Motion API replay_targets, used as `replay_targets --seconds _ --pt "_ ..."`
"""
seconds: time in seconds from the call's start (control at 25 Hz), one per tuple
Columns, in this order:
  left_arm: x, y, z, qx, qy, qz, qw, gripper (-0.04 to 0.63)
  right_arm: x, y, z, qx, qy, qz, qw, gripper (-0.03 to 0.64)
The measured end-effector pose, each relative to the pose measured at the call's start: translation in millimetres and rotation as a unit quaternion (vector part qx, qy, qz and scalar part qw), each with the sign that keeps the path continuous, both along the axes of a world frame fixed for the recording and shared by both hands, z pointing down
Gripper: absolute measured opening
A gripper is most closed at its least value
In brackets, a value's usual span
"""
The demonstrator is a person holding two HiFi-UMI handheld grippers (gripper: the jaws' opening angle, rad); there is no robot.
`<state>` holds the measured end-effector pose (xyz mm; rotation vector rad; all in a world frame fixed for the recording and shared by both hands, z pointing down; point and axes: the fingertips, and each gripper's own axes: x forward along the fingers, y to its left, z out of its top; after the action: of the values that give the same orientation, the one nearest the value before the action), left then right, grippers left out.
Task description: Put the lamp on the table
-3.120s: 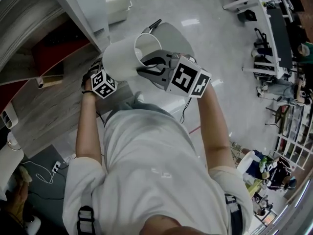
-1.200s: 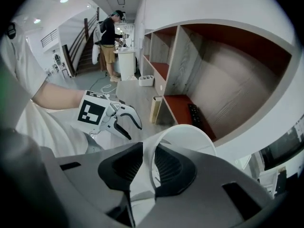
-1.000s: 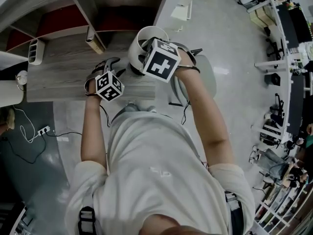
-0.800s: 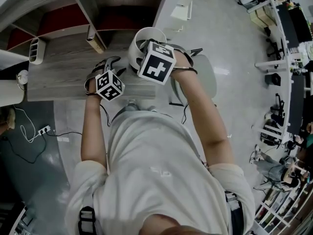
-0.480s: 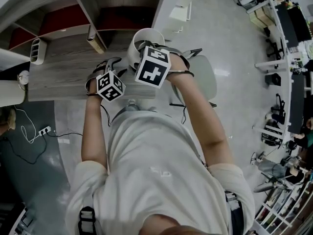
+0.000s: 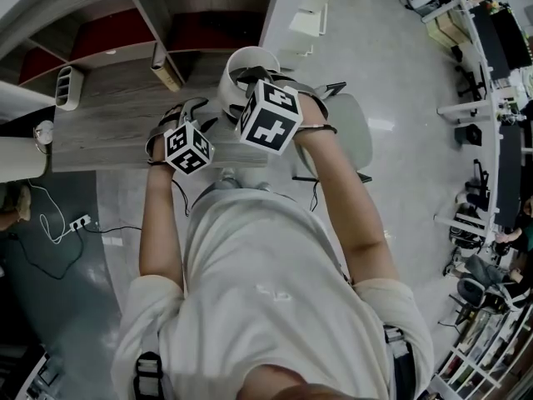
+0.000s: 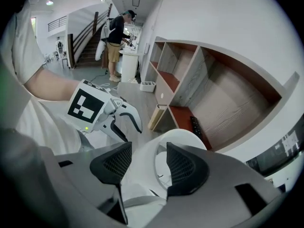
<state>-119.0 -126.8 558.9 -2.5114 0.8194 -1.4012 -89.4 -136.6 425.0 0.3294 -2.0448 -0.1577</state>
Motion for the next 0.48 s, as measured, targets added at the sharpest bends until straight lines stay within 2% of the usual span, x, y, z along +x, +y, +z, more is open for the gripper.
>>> replay_targets --seconds 0.08,0.2,0.36,0.48 --pt "-0.2 -1.0 -1.9 0.005 0.0 0.002 1.0 0.222 2.9 -4.1 -4.5 0.017 -0.01 0.006 1.0 0.244" --pt "0.2 -5.0 -11.5 0.017 0.012 -0.004 0.9998 0.201 9.8 -10.7 -18.5 0.048 -0.042 0.016 0.998 0.192" --pt "7.5 -8.5 -33.5 0.029 0.068 -0.021 0.9971 0.087 28.2 -14.8 -46.1 0.083 -0.12 0.04 0.988 0.121" --pt "11.7 -9.6 -49.0 0.035 0.125 -0.038 0.9908 0.035 44.6 -16.0 -61.2 0.098 -0.184 0.07 0.976 0.066"
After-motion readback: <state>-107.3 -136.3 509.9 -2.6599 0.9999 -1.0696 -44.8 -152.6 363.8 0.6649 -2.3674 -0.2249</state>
